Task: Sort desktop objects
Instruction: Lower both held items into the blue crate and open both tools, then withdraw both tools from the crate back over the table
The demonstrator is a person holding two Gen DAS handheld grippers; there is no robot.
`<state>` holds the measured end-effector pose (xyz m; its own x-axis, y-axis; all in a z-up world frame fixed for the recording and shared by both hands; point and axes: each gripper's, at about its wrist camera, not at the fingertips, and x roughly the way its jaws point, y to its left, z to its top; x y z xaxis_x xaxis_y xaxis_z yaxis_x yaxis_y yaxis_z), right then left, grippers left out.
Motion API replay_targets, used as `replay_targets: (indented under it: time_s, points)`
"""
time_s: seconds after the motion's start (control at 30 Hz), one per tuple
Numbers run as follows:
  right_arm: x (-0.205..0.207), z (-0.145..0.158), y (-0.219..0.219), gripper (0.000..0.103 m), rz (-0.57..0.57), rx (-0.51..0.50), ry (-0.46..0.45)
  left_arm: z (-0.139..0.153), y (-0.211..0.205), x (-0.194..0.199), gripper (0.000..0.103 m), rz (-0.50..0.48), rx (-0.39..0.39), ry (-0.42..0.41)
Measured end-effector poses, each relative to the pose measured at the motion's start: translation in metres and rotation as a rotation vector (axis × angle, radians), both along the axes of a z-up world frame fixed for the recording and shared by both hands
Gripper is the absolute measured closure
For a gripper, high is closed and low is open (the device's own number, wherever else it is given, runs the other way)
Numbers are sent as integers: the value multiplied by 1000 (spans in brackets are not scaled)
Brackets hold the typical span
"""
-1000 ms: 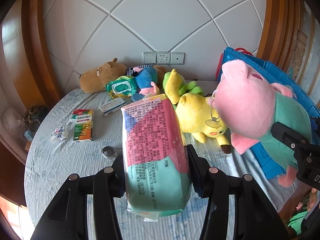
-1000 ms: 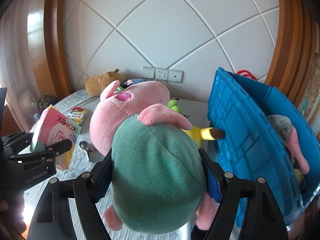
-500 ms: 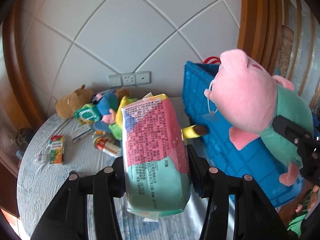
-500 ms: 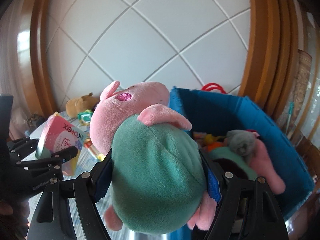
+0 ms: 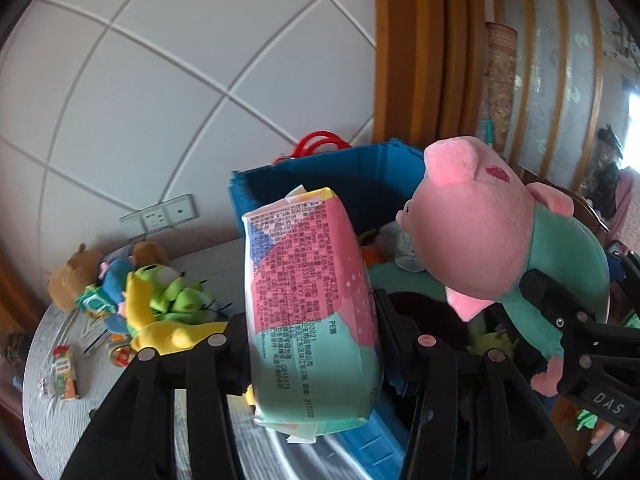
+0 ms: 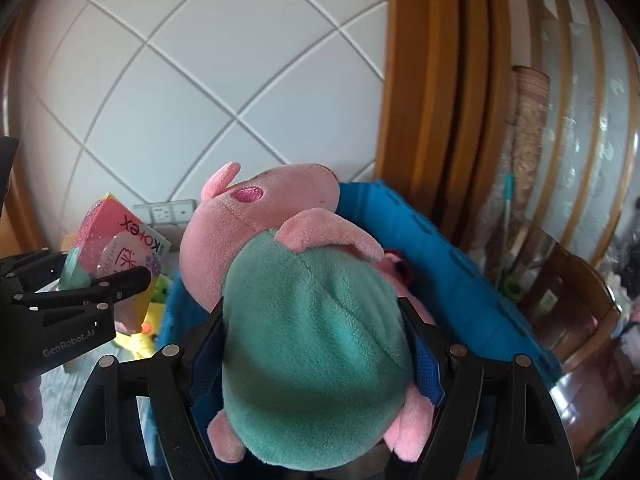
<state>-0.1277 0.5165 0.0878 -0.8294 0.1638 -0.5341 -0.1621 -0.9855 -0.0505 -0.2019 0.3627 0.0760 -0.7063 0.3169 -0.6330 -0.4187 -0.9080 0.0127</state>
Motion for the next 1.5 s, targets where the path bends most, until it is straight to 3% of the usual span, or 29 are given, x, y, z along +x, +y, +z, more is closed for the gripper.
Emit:
replay_targets:
  time_s: [0.3,0.47,0.53,0.63,0.7,0.77,0.8,1.17,1.5]
  points:
    - [-8,-43,60,25,-98,-37,-83,-35,78,0,54,-111,-69,-95]
    - [-10,-65,87,25,-139,-59,-125,-56,97,2,54,-140,-105,-149]
    - [-9,-72,88,30,-146,-68,-139,-63,100,2,54,-138,-114,-167]
    - [-8,-77,91,32,-154,-82,-141,-63,96,4,48,-129,-103,-177]
    - [-8,-77,90,28,-158,-83,-141,-63,93,6,28,-120,-113,-161]
    - [-8,-77,88,14,-161,-80,-144,-62,90,10,16,-113,-117,-144]
    - [-6,-75,84,3,-163,-78,-140,-61,87,10,14,-109,-116,-140]
    - [4,-54,33,1,-112,-49,-94,-38,32,22,14,-54,-55,-81]
    - [1,-47,-28,1,-22,-31,-81,-42,-45,31,14,50,-53,-88]
